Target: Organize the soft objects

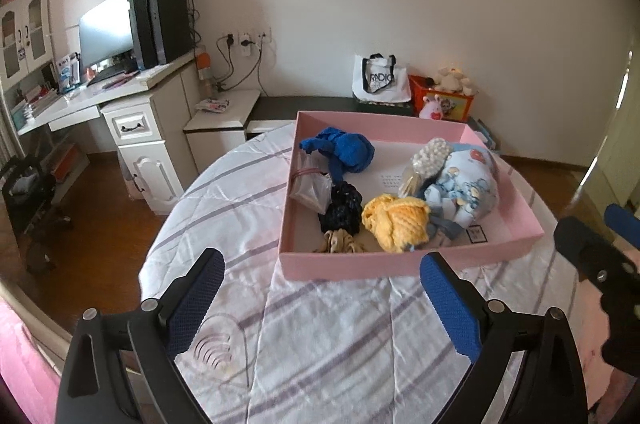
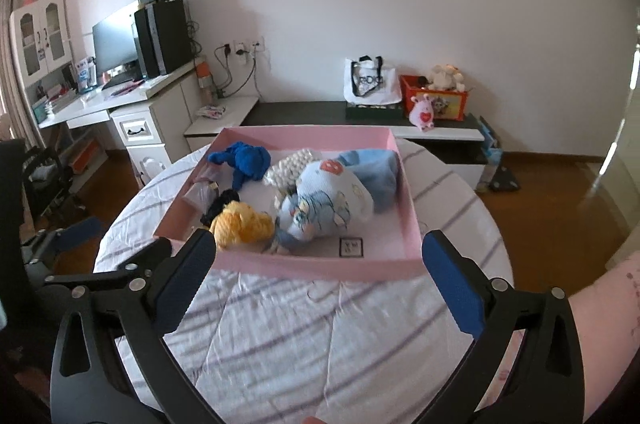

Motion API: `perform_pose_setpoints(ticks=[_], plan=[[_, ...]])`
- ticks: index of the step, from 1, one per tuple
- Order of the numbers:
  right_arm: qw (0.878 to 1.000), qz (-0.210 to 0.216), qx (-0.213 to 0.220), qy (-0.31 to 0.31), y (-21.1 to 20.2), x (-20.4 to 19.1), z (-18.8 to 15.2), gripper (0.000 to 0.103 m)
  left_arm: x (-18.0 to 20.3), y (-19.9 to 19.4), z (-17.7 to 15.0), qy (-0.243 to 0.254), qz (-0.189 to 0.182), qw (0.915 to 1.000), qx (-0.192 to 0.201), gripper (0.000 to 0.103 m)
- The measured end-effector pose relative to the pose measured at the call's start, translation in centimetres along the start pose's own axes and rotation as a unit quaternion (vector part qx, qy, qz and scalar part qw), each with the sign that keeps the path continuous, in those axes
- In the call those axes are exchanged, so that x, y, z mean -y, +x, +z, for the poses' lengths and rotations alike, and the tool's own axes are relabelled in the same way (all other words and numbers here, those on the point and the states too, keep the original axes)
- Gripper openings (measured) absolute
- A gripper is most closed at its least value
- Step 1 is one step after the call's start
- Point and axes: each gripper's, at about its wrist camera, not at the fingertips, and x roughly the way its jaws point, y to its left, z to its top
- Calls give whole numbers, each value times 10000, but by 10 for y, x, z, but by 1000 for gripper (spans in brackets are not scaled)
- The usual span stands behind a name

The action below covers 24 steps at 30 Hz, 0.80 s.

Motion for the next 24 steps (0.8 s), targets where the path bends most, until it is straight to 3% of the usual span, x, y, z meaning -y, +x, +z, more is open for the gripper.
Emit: perform_pose_setpoints(ticks=[11,24], plan=[[9992,-167,322,-143,-72,-6,-23,103,14,-101,-38,58,154,9983,551,103],[9900,-515,1300,-177,-177,-11,-35,103,28,-216,-77,79,165,9901,1393,103]])
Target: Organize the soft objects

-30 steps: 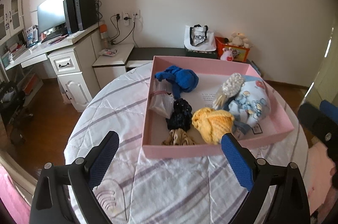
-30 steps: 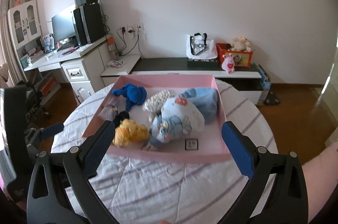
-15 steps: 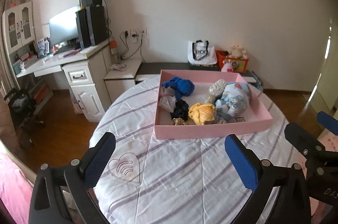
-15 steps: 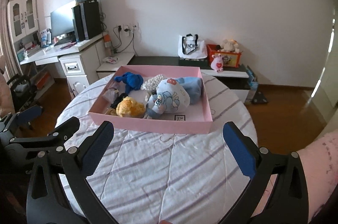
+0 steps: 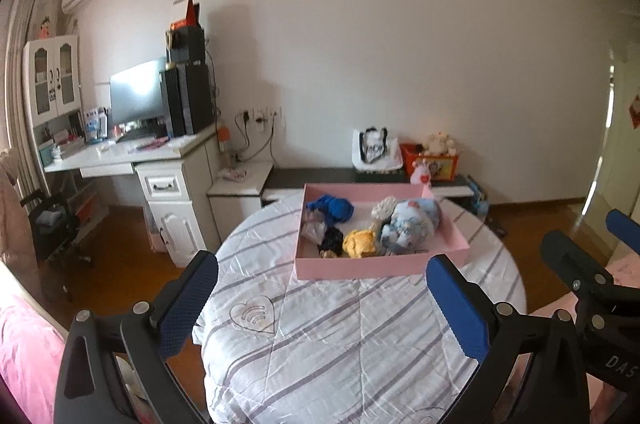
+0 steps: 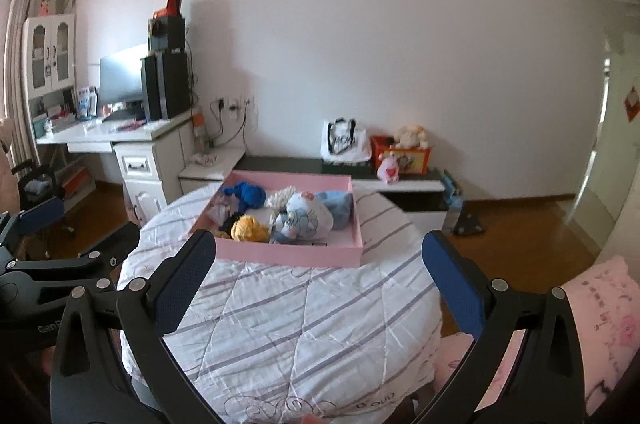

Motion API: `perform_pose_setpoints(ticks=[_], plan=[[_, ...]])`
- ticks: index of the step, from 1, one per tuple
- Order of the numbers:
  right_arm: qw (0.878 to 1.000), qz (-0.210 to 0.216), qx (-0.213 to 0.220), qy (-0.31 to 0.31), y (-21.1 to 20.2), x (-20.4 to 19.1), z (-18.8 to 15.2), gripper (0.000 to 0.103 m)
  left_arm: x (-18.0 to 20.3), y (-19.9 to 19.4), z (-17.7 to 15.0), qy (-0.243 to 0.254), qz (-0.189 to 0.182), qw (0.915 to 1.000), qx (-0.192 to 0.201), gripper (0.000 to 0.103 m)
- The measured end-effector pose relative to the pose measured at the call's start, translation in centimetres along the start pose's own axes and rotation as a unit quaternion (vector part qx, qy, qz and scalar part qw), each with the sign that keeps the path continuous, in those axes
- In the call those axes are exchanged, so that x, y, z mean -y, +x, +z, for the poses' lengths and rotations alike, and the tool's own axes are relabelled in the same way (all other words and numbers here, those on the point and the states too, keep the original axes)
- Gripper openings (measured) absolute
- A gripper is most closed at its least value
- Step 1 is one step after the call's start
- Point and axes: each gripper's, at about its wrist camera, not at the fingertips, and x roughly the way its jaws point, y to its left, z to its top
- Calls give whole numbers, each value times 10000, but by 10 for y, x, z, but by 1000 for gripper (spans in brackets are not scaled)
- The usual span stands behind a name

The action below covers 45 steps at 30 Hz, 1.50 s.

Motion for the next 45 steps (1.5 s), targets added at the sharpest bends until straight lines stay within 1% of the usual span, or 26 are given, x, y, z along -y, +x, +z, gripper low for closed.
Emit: perform_pose_setpoints(ticks=[4,9,15,22,25,37,45], plan=[[9996,-39,271,28,-26,3,4,103,2,-34,-5,19,-22,9997,236,103],[9985,-108,538,41,-55,5,9,103,3,-67,-11,25,-17,9989,475,103],[9967,-178,784,57,-81,3,9,103,6,-97,-18,25,57,9972,739,103],[9950,-302,957,-17,-103,-2,7,103,8,-114,-27,45,67,9961,875,103],[9946,-282,1000,-4,-108,-2,7,103,8,-116,-28,42,66,9955,940,103],[9940,-253,1062,54,-117,2,5,103,12,-131,-32,62,87,9945,1039,103],[9934,-234,1121,54,-124,2,6,103,11,-134,-35,2,55,9942,1076,103]])
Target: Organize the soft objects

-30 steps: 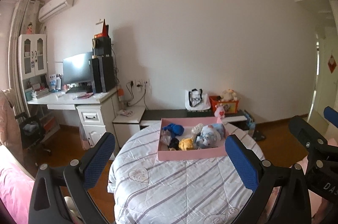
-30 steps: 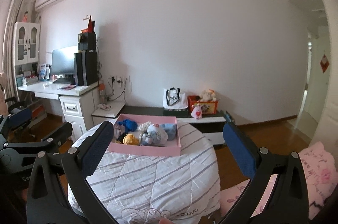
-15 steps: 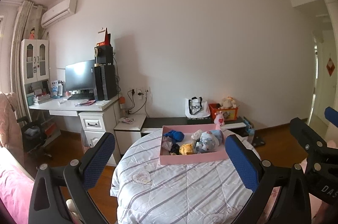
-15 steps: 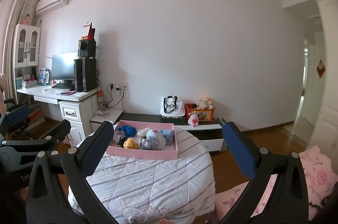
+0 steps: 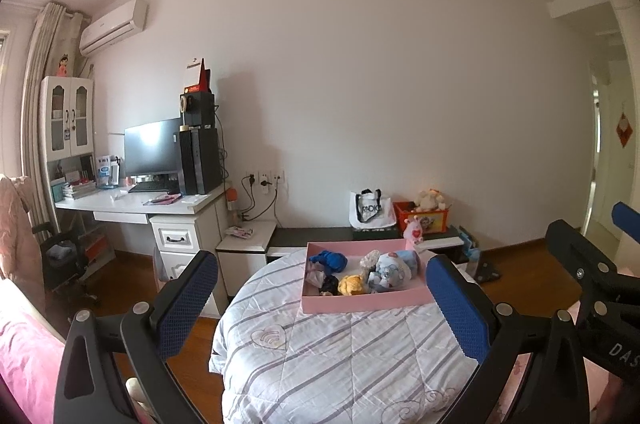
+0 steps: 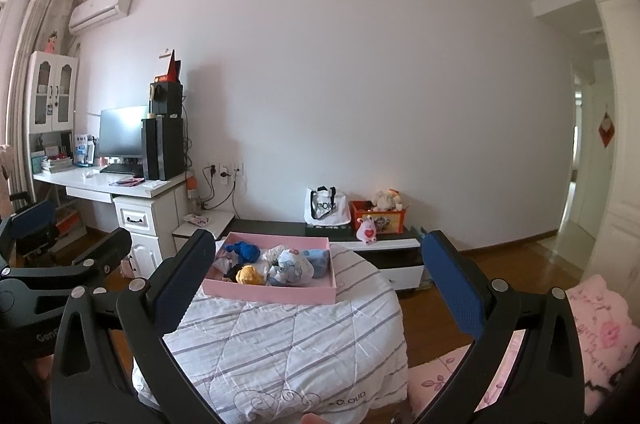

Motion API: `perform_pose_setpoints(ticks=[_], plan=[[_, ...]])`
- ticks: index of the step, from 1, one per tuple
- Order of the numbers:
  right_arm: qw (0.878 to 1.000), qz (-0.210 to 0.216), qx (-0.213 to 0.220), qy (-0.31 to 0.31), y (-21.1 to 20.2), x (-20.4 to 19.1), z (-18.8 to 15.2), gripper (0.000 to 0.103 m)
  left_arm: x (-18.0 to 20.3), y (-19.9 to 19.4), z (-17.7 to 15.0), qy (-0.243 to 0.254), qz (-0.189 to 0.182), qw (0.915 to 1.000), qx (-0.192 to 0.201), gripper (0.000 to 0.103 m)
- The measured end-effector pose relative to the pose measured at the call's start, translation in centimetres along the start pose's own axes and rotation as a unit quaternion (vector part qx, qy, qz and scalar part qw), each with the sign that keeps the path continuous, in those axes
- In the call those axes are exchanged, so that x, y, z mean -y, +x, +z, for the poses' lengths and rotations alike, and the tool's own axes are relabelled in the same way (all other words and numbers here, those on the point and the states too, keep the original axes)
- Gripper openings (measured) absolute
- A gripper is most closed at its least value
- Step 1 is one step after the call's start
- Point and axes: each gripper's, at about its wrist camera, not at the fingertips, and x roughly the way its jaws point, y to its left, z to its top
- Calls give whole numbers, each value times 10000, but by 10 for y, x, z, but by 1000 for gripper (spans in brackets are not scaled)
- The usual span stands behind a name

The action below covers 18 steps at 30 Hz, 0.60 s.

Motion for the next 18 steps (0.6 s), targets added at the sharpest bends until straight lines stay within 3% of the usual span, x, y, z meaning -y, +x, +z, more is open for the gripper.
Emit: perform_pose_setpoints(ticks=[18], plan=[[10000,4,44,-5,-4,-5,2,103,1,4,-4,-41,40,10000,34,103]])
